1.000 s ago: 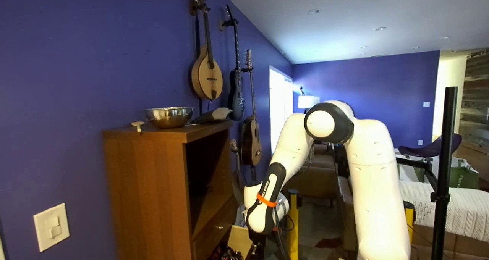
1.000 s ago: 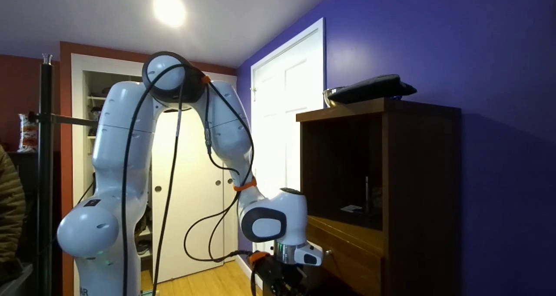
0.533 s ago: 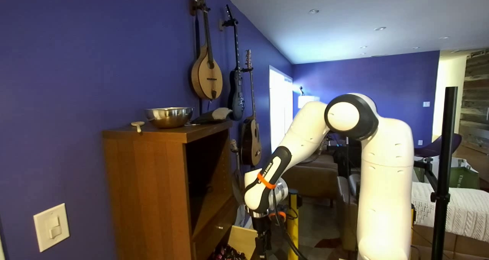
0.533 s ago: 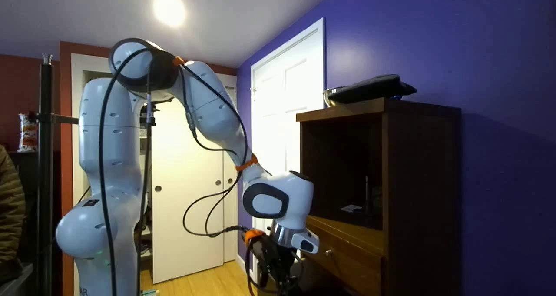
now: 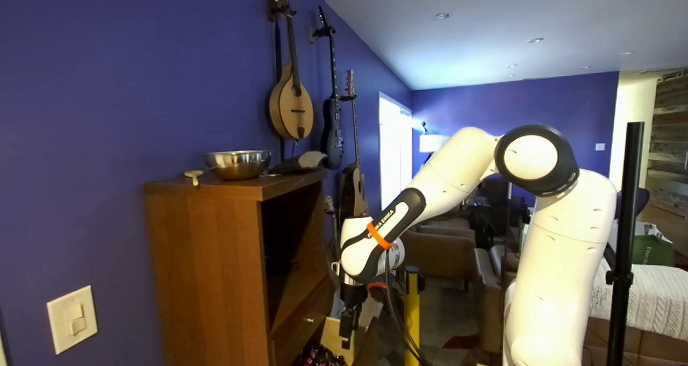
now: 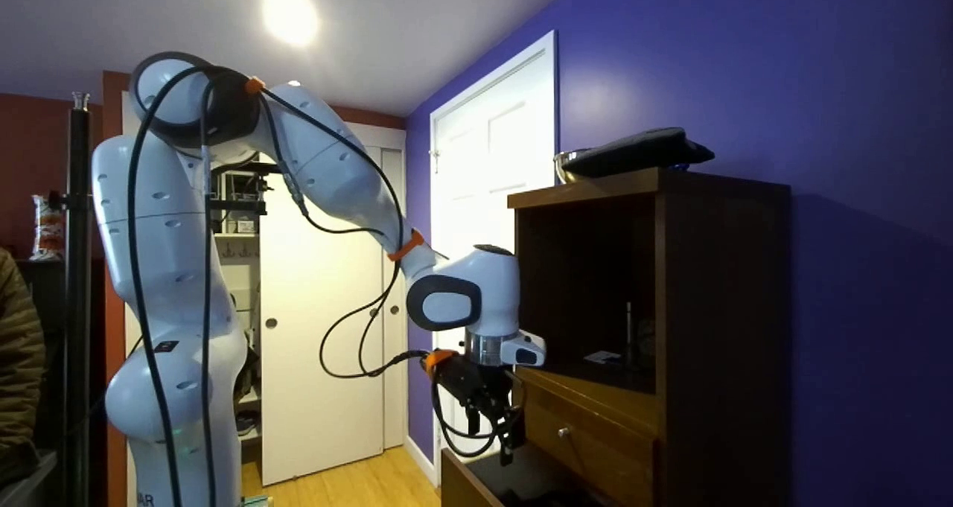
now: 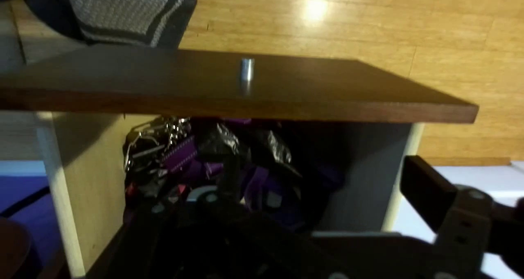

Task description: Open the second drawer from the top fully

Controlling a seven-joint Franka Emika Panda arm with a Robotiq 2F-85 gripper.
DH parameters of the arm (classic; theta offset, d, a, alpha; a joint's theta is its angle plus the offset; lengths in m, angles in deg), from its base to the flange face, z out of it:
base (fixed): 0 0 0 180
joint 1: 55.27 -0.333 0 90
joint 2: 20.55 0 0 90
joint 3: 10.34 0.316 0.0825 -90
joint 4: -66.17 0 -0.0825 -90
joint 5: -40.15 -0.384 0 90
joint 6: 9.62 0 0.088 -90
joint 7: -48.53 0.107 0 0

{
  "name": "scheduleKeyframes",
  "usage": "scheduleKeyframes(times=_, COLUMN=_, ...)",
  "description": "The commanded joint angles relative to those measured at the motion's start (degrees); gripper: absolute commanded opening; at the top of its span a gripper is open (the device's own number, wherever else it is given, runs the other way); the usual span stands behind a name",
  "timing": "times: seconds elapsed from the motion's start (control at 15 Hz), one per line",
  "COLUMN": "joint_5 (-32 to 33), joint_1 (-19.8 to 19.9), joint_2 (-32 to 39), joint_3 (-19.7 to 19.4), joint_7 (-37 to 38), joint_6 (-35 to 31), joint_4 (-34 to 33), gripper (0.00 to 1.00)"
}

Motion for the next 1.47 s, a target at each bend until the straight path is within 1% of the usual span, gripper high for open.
scheduleKeyframes(times=0.0, joint_5=-5.03, joint_1=-3.28, joint_2=5.09, joint_3=-0.67, joint_7=1.50, joint_6=-12.73, joint_4=0.50, gripper=1.00)
scheduleKeyframes(times=0.13, joint_5=-3.93, joint_1=-3.06, joint_2=8.60, joint_3=-0.12, joint_7=5.81, joint_6=-16.29, joint_4=-0.13, gripper=1.00)
scheduleKeyframes(times=0.27, joint_5=-2.41, joint_1=-2.41, joint_2=11.53, joint_3=0.16, joint_7=10.37, joint_6=-17.50, joint_4=-0.60, gripper=1.00)
scheduleKeyframes(times=0.33, joint_5=-3.13, joint_1=-2.36, joint_2=12.76, joint_3=0.28, joint_7=11.18, joint_6=-18.34, joint_4=-0.77, gripper=1.00)
scheduleKeyframes(times=0.47, joint_5=-2.11, joint_1=-1.81, joint_2=14.46, joint_3=0.33, joint_7=14.00, joint_6=-18.81, joint_4=-0.84, gripper=1.00)
scheduleKeyframes(times=0.67, joint_5=6.78, joint_1=-0.95, joint_2=13.79, joint_3=-1.39, joint_7=20.81, joint_6=-12.27, joint_4=-0.30, gripper=1.00)
scheduleKeyframes(times=0.87, joint_5=13.58, joint_1=-0.47, joint_2=12.32, joint_3=-2.32, joint_7=24.51, joint_6=-4.17, joint_4=-0.74, gripper=1.00)
scheduleKeyframes(times=1.13, joint_5=15.53, joint_1=0.25, joint_2=10.66, joint_3=-2.32, joint_7=22.89, joint_6=6.48, joint_4=-1.61, gripper=1.00)
scheduleKeyframes(times=1.33, joint_5=12.20, joint_1=0.54, joint_2=8.94, joint_3=-2.06, joint_7=18.04, joint_6=7.14, joint_4=-1.88, gripper=1.00)
scheduleKeyframes(times=1.4, joint_5=10.32, joint_1=0.65, joint_2=8.21, joint_3=-2.07, joint_7=16.56, joint_6=5.24, joint_4=-1.61, gripper=1.00)
